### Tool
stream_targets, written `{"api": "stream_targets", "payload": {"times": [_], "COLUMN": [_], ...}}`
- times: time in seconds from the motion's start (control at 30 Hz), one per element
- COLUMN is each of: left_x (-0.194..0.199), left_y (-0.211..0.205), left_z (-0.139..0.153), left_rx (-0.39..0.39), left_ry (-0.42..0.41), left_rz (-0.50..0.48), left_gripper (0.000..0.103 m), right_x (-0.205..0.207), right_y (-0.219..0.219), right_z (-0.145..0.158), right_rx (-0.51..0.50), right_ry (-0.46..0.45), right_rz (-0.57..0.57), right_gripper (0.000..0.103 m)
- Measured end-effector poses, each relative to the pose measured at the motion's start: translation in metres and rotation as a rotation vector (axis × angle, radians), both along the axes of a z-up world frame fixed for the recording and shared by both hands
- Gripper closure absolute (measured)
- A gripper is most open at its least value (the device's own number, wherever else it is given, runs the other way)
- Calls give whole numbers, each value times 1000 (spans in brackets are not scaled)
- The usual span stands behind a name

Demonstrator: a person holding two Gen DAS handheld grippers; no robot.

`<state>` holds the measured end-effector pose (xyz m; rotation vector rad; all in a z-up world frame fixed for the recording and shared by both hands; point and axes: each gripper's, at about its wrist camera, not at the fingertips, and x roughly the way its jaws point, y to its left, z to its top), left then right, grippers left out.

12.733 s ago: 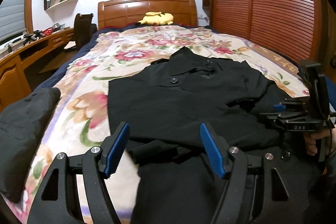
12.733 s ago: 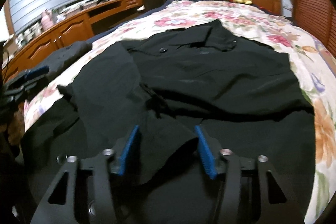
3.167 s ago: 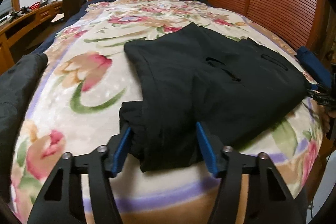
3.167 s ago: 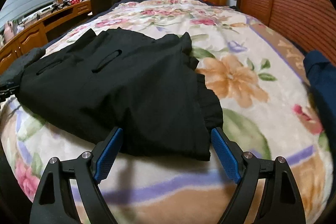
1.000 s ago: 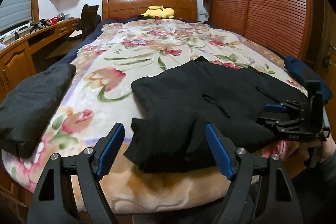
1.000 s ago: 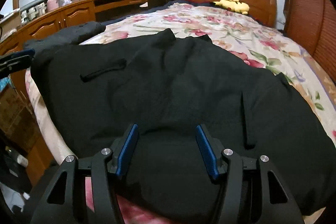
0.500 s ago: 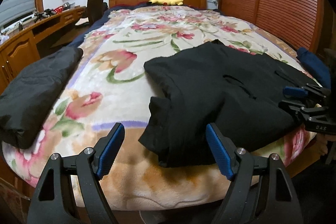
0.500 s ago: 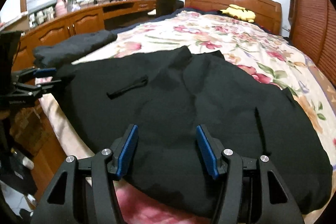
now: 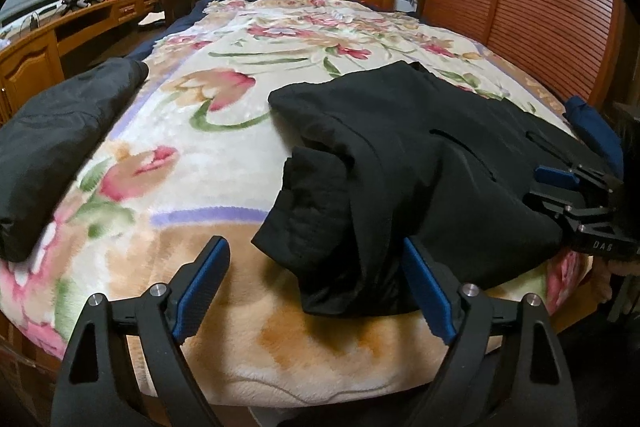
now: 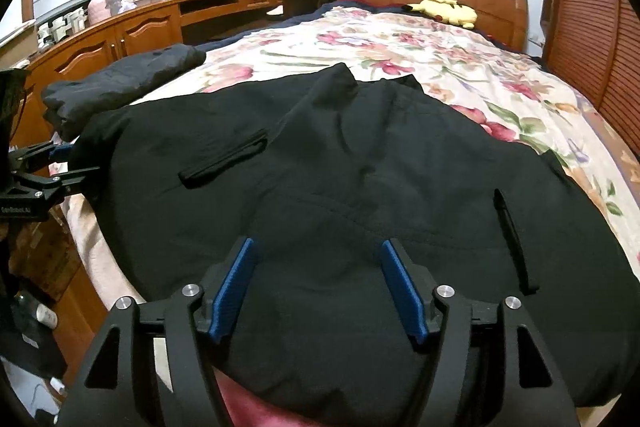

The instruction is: Fold large clothes

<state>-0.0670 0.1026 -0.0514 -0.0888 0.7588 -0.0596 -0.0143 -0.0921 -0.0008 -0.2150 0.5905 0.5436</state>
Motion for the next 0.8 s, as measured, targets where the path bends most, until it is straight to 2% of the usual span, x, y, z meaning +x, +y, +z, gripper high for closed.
{"api": "stream_targets", "payload": {"times": [0.17, 0.23, 0.47, 0.6, 0.67, 0.73, 0.8], "left_x": [3, 4, 6, 7, 7, 9, 12], "left_y": [2, 2, 5, 8, 10, 11, 10], "left_z": [-2, -2, -4, -5, -5, -4, -2], "left_rx": [-9, -13, -36, -68, -95, -157, -231], "left_ry": [3, 5, 4, 6, 12, 24, 46], "left_rz": [13, 14, 16, 14, 5, -29, -66], "left_gripper": [10, 9, 8, 8, 14, 38, 56], "right_x": [-2, 1, -6, -24, -28, -31, -32], "right_y": [-2, -4, -8, -17, -29, -40, -45], "right_z": [-3, -3, -1, 2, 5, 9, 9], "right_rx": [-8, -11, -6, -35, -27, -18, -28], "right_ry": [-12, -10, -8, -74, -50, -36, -35], "right_rz": [-11, -51, -90, -64, -60, -51, -56], "right_gripper": [25, 14, 13, 13, 13, 13, 17]}}
